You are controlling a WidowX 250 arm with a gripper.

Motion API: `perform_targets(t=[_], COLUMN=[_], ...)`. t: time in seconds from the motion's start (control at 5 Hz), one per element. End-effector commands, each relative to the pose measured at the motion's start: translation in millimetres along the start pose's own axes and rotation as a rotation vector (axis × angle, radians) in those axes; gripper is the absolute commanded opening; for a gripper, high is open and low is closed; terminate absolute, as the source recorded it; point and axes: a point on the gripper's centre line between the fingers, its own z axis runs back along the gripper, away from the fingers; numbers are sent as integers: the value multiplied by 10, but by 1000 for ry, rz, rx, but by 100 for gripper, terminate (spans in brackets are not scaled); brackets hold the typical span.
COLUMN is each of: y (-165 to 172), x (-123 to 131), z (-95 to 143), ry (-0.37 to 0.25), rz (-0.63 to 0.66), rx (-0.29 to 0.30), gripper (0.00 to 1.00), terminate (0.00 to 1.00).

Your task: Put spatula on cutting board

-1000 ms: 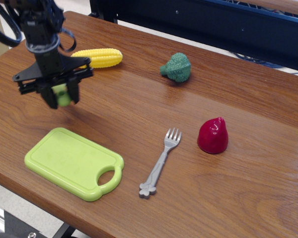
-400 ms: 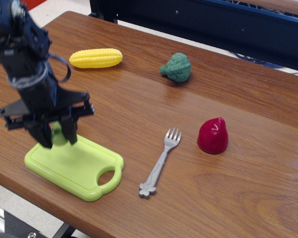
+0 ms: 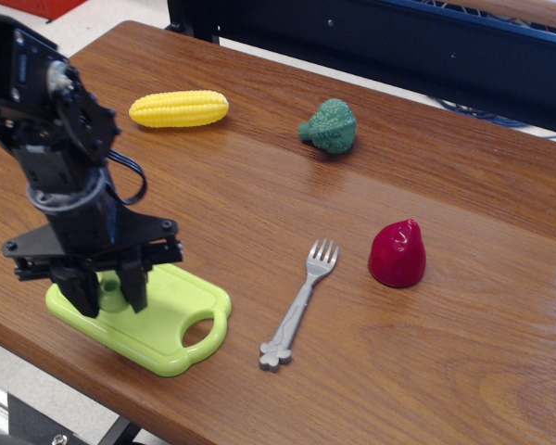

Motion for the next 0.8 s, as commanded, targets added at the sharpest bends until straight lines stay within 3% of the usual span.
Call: perform_targets(t=[0.0, 0.2, 0.4, 0.6], y=[-72, -127, -222, -345], x=[-44, 2, 69, 153], z=[74, 140, 282, 455], ry=[-28, -22, -93, -122], rz=[17, 30, 50, 30], rx=[20, 6, -60, -84], gripper=[100, 100, 100, 100], terminate=[0, 0, 0, 0])
